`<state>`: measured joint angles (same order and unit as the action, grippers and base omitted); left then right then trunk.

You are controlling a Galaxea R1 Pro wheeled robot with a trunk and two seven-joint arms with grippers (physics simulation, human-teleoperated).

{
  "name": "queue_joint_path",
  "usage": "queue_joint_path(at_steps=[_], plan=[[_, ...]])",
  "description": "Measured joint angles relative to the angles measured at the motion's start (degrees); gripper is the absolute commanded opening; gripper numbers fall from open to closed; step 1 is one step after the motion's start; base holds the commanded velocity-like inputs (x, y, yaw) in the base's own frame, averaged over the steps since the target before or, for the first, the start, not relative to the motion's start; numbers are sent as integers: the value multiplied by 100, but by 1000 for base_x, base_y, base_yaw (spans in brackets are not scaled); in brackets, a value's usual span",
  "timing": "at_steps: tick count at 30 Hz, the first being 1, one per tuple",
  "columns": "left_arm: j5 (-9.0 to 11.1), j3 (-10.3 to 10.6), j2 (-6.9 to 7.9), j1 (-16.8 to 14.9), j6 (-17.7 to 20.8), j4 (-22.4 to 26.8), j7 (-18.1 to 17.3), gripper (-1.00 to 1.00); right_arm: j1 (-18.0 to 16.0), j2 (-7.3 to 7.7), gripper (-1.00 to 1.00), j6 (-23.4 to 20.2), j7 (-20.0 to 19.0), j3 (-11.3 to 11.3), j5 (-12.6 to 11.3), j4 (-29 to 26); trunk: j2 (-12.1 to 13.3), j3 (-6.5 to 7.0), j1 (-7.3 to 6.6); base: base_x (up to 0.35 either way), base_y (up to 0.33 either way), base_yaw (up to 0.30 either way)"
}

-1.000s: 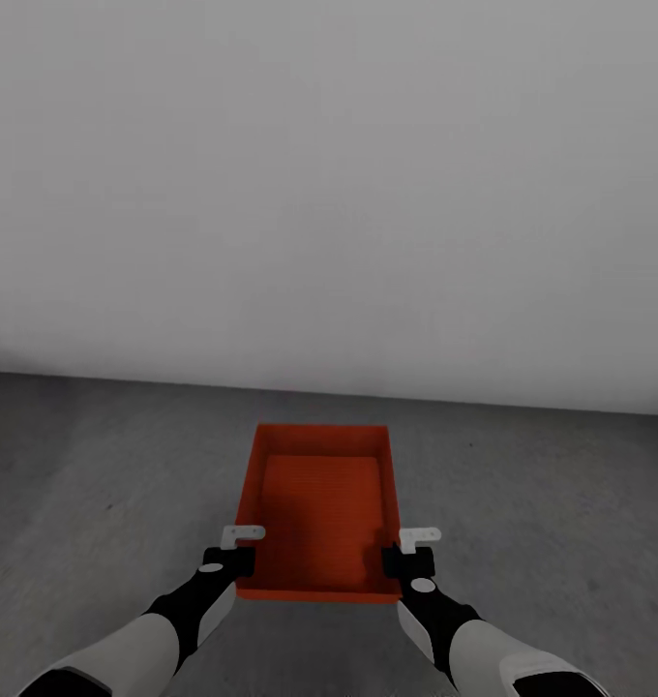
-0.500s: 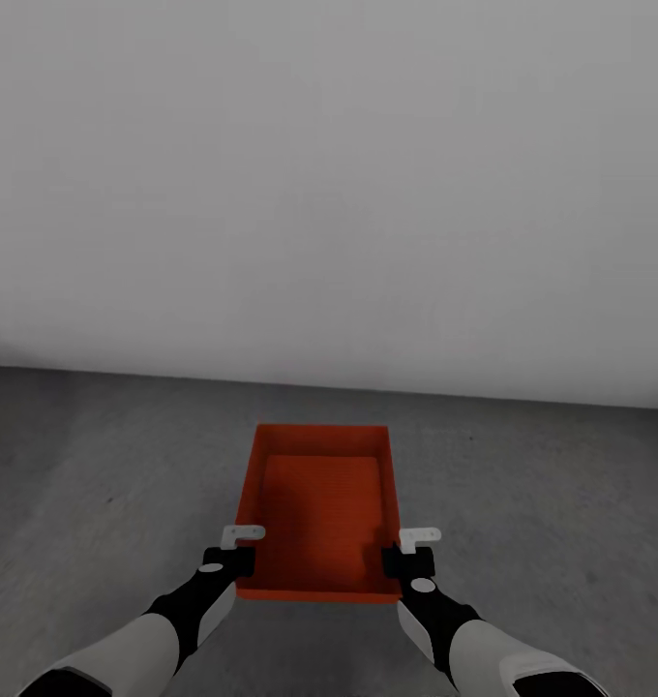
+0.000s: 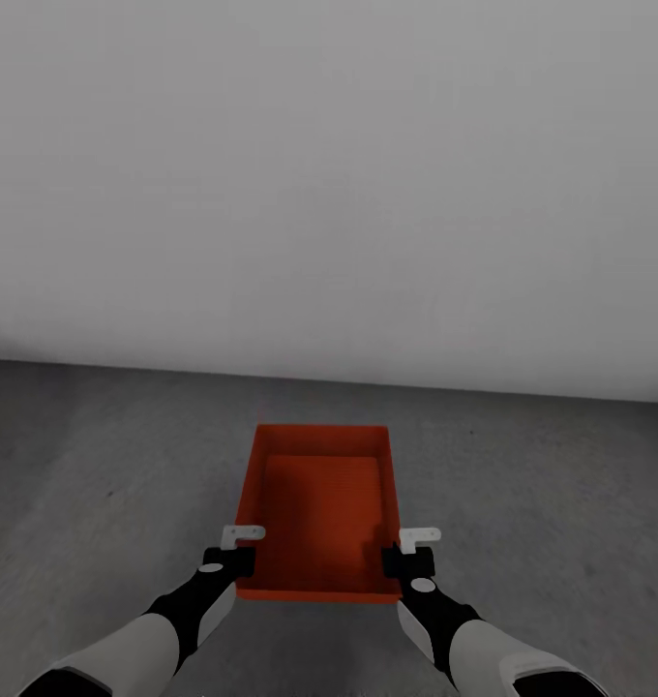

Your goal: Move the two storage containers from the living room to the garage. In the garage, place one container on the floor and stack the other container on top of it (either order is fine).

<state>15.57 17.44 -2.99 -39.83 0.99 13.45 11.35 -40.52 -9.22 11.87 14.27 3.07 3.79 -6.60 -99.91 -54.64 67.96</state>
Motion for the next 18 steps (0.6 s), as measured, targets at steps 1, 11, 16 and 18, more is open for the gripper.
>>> queue_joint_path(at_steps=[1,11,16,18], plan=[[4,0,1,2,0,3,-1,-100,-1,0,-100,0,-1,3,-2,1,0,-9,0,0,0,0],[7,0,0,0,0,-3,-2,-100,-1,0,-100,-9,-1,1,2,-4,0,-34,0,0,0,0],[9,-9,0,3,0,-5,-3,-100,-4,0,-100,-22,-2,8,3,-5,0,-34,0,0,0,0],[8,-7,1,5,0,-1,-2,-100,-2,0,-100,-16,-3,6,2,-5,0,-34,0,0,0,0]])
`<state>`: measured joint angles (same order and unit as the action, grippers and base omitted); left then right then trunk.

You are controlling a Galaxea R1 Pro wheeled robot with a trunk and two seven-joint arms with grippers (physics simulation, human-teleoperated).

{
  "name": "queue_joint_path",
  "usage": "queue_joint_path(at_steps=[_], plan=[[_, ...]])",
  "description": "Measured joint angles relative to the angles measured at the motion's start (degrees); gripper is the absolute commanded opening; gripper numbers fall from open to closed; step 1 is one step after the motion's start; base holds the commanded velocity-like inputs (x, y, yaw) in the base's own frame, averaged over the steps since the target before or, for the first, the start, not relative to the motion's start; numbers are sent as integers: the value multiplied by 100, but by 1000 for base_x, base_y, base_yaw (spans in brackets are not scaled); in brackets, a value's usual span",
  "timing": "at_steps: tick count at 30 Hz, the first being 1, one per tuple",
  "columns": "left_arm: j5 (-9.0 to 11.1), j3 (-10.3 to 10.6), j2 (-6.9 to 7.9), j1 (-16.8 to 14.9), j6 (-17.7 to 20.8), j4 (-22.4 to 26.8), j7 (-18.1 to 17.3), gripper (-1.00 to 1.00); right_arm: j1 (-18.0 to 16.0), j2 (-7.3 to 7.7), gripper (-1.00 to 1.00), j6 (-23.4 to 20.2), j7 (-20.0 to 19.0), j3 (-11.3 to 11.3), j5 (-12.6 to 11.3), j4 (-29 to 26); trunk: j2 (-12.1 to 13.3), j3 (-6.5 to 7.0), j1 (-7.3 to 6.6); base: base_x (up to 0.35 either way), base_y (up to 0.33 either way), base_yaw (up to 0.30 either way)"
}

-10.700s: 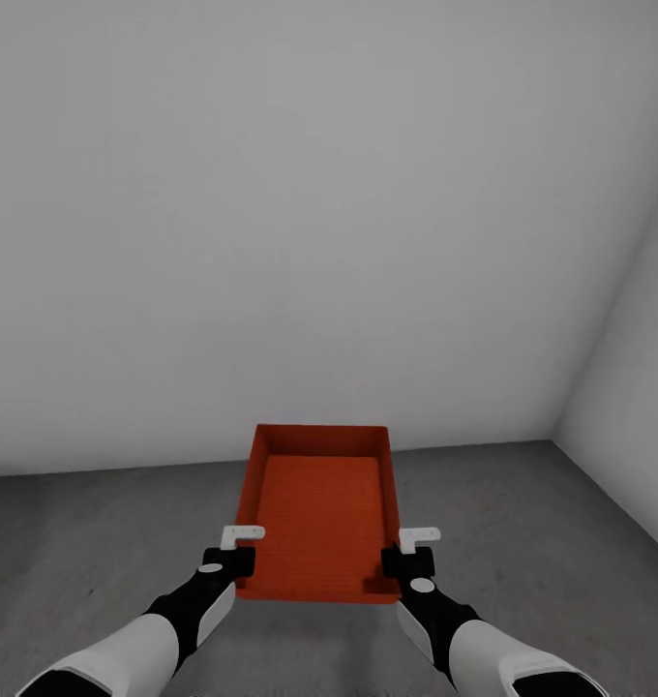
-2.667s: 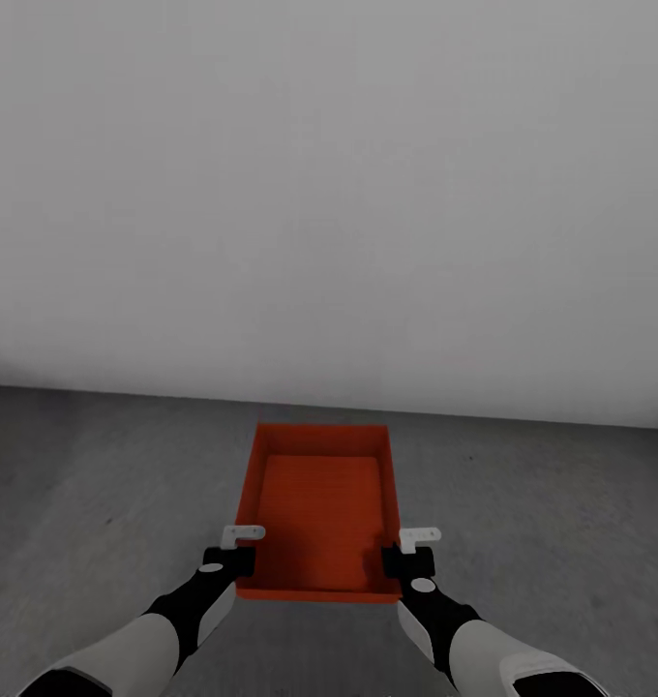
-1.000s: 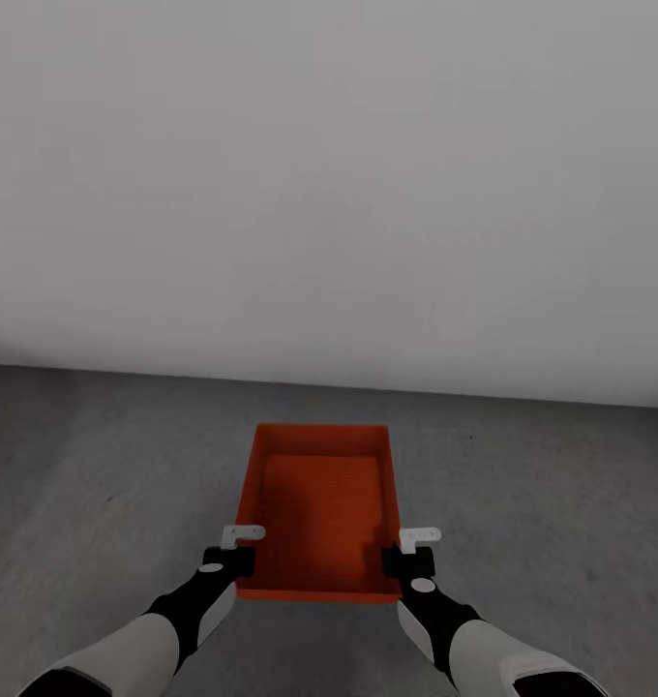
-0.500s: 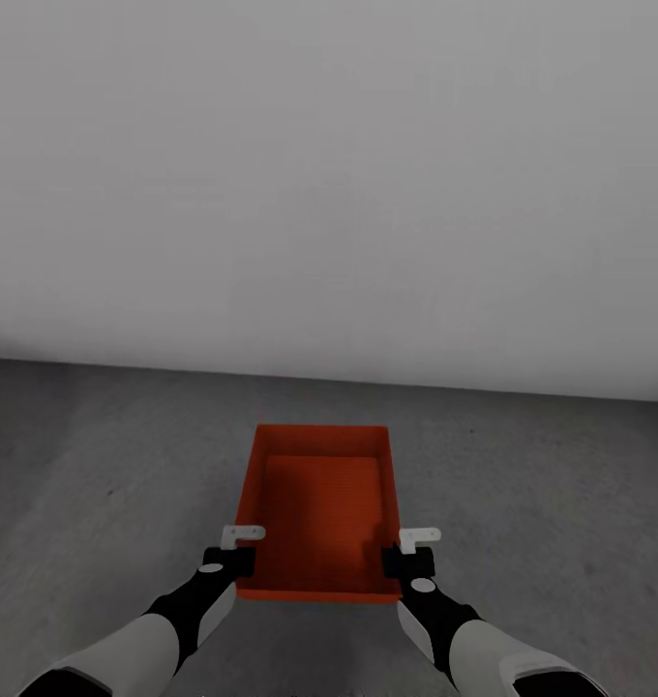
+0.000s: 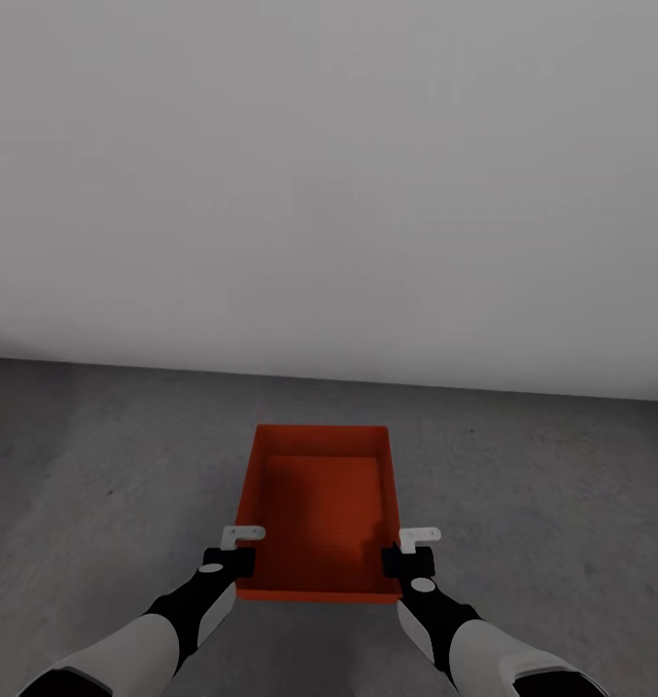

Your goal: Move the two storage containers from the living room to the garage. In the garage, place one container on the floor and stack the other container on top of it (either order is fine).

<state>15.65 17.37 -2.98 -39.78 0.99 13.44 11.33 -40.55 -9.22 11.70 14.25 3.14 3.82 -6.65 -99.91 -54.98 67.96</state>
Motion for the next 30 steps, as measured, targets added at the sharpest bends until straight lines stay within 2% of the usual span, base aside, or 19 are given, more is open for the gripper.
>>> queue_joint_path(at_steps=[13,21,30], plan=[[1,2,0,-2,0,-2,0,-100,-2,-1,-100,3,0,-2,1,4,0,0,0,0,0,-2],[33,37,20,-2,2,6,-7,-100,2,-19,-100,7,27,-2,4,2,0,0,0,0,0,-120],[30,33,16,-2,2,-2,-5,-100,1,-17,-100,1,25,2,0,4,0,-8,0,0,0,-2]])
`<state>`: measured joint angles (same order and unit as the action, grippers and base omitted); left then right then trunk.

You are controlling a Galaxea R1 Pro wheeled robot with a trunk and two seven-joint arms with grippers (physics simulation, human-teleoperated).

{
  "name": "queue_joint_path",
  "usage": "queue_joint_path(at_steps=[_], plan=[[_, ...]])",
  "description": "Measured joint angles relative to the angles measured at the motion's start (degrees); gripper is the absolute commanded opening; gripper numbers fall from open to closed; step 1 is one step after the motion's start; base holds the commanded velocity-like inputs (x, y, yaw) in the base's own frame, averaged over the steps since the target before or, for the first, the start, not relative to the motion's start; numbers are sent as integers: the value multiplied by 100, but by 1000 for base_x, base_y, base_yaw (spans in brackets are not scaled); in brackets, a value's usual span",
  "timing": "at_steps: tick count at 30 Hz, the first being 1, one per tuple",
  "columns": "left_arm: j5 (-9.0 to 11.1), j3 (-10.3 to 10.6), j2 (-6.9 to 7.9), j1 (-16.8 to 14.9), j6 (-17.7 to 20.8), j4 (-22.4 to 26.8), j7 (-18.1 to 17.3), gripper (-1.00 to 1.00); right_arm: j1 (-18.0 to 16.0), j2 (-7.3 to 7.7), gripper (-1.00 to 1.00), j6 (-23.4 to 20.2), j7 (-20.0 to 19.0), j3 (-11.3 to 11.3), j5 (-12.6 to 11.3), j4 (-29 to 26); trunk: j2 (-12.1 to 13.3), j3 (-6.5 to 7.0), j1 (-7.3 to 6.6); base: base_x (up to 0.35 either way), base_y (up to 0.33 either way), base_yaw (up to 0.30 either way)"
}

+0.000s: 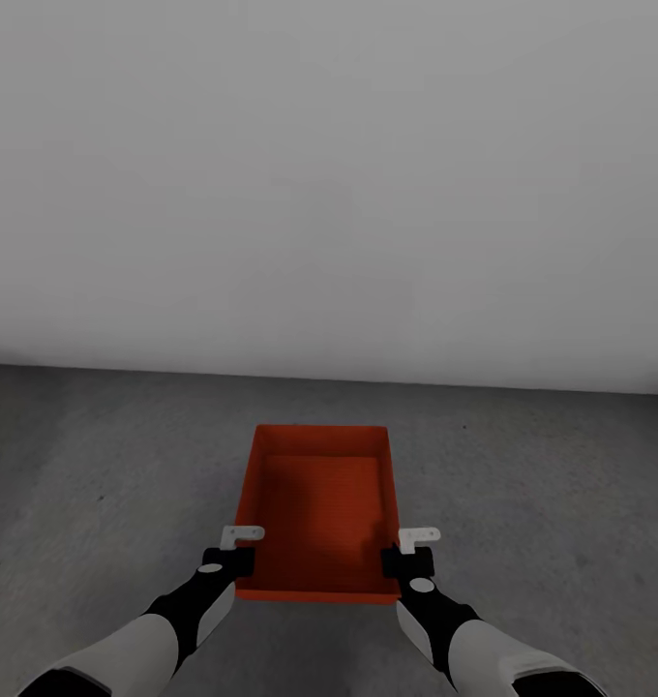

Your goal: Move the two storage containers from the living room to the garage. In the garage, place one container on the floor and stack the other container on top of it (either order is fine).

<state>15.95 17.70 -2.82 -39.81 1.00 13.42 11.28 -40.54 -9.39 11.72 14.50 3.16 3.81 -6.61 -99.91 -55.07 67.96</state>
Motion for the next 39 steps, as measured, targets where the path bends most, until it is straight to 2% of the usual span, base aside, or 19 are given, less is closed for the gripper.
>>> queue_joint_path(at_steps=[20,27,39], plan=[[-14,-13,-8,-2,-1,-1,4,-100,-2,8,-100,4,-13,-2,-3,2,0,-163,0,0,0,81],[-12,-10,-8,-2,-1,-1,4,-100,-1,9,-100,3,-14,-5,1,0,0,-181,0,0,0,17],[-23,-20,-12,0,-1,-6,4,-100,1,13,-100,4,-19,-3,-5,2,-480,-397,263,0,0,0]])
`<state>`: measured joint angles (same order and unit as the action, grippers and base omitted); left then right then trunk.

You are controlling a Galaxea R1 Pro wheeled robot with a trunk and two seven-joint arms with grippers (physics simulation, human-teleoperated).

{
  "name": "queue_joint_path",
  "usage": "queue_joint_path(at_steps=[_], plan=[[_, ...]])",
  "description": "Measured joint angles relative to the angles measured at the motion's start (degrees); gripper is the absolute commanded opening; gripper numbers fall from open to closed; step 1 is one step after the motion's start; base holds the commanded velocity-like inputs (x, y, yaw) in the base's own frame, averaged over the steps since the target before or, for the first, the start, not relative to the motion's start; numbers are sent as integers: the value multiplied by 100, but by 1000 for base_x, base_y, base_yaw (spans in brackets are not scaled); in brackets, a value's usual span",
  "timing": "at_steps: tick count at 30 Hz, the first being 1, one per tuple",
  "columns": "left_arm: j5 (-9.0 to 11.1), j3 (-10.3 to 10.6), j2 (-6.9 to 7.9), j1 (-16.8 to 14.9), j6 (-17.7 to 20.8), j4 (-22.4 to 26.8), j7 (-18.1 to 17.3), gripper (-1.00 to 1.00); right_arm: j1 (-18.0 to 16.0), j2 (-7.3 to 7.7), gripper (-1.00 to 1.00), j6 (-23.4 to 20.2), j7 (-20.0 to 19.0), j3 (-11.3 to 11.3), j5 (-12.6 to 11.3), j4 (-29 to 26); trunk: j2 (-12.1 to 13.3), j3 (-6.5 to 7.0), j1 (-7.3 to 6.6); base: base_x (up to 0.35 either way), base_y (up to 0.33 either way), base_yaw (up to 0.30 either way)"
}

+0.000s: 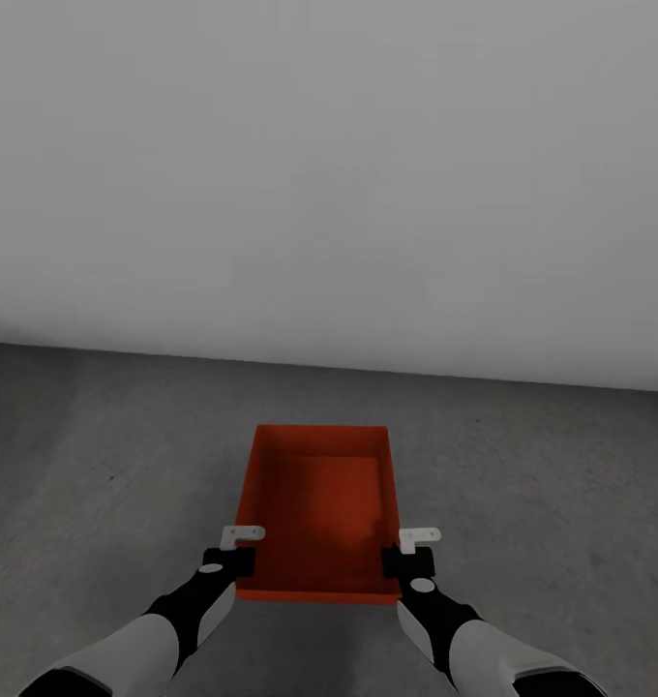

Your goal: Move the two storage containers from the living room to the garage. In the garage, place one container on the floor and stack the other container on top of it (either order is fine).

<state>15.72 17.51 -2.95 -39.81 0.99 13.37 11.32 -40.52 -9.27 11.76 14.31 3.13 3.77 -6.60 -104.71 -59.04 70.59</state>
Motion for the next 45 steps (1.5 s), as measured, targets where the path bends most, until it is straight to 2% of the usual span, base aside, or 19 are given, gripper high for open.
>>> queue_joint_path(at_steps=[10,21,22,23,24,45], plan=[[-2,-2,-6,-3,0,-10,3,-100,0,4,-100,-5,-6,-1,-1,0,-401,-180,220,0,0,0],[4,1,1,1,1,13,3,-100,-3,1,-100,3,-2,-1,2,-2,-403,-180,220,0,0,0],[-6,-6,-1,0,3,11,2,-100,-2,3,100,3,-6,0,-3,-1,-403,-180,220,0,0,0],[86,-82,-30,2,12,12,-12,100,0,3,100,14,212,-79,-26,0,-402,-181,220,0,0,0],[-5,-212,-38,-2,42,4,21,100,3,1,100,21,230,-111,-45,3,-403,-180,220,0,0,0],[-16,-212,-65,-7,14,28,19,100,3,-4,100,6,227,-110,-50,3,-403,-180,220,0,0,0]])
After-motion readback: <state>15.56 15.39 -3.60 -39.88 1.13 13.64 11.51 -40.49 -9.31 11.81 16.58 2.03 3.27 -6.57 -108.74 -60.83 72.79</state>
